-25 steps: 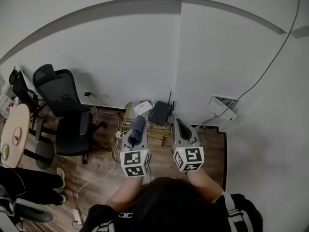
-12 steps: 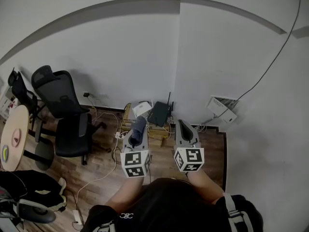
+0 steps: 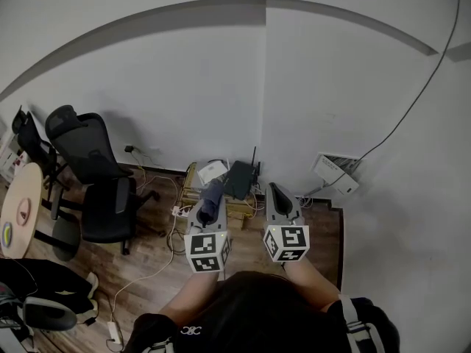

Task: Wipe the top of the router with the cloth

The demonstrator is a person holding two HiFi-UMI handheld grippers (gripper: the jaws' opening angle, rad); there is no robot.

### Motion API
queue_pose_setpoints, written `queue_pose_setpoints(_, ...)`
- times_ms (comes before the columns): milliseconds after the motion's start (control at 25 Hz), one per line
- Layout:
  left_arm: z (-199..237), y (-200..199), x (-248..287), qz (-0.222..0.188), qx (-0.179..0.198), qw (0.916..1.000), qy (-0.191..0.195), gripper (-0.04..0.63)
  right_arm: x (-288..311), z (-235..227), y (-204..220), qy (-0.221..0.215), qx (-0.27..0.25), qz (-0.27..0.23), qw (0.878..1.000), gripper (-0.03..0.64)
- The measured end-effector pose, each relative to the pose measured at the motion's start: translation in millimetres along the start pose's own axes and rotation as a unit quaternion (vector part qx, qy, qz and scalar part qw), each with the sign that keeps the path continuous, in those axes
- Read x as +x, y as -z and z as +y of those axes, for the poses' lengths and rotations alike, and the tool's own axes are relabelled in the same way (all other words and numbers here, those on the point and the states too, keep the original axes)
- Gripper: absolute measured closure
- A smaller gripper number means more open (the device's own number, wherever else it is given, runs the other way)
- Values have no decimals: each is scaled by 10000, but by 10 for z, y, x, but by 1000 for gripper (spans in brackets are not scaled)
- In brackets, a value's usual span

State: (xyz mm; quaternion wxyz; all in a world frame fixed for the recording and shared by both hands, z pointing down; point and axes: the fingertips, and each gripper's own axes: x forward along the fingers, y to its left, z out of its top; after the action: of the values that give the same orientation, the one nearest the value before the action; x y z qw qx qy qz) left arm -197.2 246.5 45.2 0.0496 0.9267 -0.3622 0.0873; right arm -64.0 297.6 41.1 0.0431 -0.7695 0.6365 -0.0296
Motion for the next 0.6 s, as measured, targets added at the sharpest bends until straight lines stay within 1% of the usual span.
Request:
queue_pose_setpoints(240, -181, -77, 216, -107, 43, 9999, -74, 535, 43, -267, -5, -106, -43, -6, 9999, 617)
queue_pose_setpoints(360, -334, -88, 287, -146, 41, 9999, -80, 535, -1, -405, -8, -154, 79, -17, 9998, 616)
queue_pose_setpoints(480, -468, -31, 342, -88, 25, 9999, -87, 535, -59, -557, -16, -160, 126, -43, 9998, 616)
queue_pose_setpoints(600, -570, 11, 395, 1, -21, 9999, -111, 535, -112, -704, 47, -153, 188, 37, 9997, 616)
